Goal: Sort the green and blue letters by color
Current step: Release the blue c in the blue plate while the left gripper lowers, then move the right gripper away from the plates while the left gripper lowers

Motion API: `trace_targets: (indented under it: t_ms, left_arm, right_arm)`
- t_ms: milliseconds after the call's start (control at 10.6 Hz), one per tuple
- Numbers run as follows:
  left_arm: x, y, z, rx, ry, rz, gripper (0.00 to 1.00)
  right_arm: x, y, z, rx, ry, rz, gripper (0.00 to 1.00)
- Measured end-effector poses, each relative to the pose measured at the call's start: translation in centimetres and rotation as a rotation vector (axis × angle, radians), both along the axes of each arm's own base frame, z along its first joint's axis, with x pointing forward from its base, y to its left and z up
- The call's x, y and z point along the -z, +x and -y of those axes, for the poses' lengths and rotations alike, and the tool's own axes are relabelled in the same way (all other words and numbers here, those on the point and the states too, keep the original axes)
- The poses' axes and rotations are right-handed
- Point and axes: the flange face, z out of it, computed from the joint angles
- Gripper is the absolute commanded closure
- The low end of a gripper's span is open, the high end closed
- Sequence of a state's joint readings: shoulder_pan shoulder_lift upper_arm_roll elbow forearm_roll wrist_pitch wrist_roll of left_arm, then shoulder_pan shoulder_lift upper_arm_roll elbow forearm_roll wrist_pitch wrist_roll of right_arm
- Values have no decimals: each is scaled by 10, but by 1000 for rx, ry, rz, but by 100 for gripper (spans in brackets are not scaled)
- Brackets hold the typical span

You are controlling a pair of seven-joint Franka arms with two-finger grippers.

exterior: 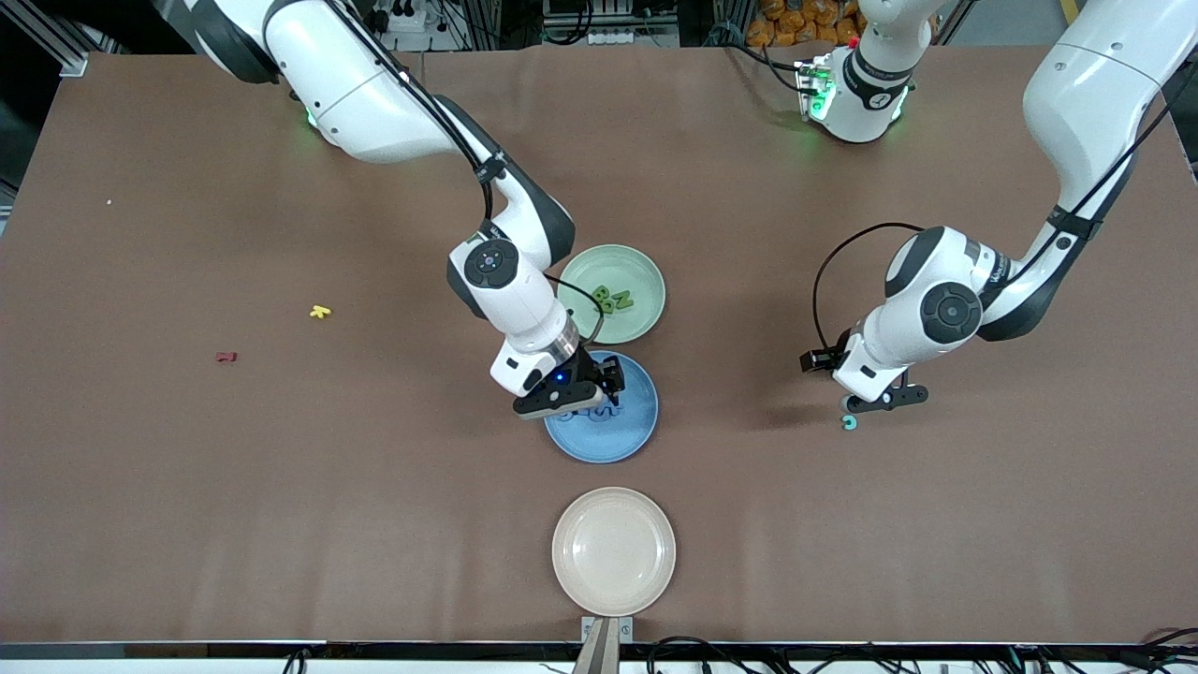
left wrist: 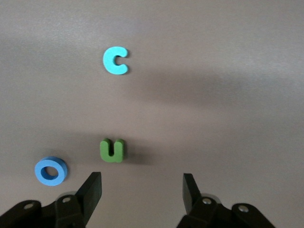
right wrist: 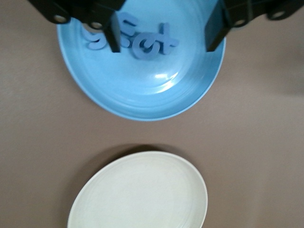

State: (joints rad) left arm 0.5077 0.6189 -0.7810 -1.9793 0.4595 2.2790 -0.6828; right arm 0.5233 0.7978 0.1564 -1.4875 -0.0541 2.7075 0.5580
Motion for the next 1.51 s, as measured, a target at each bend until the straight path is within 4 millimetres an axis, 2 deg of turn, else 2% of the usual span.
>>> trace_targets:
  t_ms: [283, 471, 565, 848, 942, 1225, 1413, 1507]
  left_arm:
    - [9, 2, -19, -26, -10, -17, 27]
    - [16, 2, -26, -17, -21, -30, 29]
    - [19, 1, -26, -4, -27, -35, 29]
    - [24, 0, -26, 30, -35, -41, 30]
    - [25, -1, -27, 49, -27, -37, 30]
    - [29, -2, -27, 64, -23, -38, 34]
    - [32, -2, -28, 65, -23, -43, 35]
    - [34, -3, -29, 71, -16, -42, 35]
  right_arm:
    - [3, 16, 27, 27, -30, -14, 0]
    - [10, 29, 61, 59, -57, -33, 0]
    - [14, 34, 85, 63, -80, -40, 0]
    - [15, 37, 182, 40, -171, -61, 0]
    - [7, 39, 225, 52, -202, -61, 0]
    - [-8, 43, 335, 100, -296, -140, 0]
    - [-24, 44, 398, 124, -343, -200, 0]
    - [-33, 44, 422, 142, -357, -213, 0]
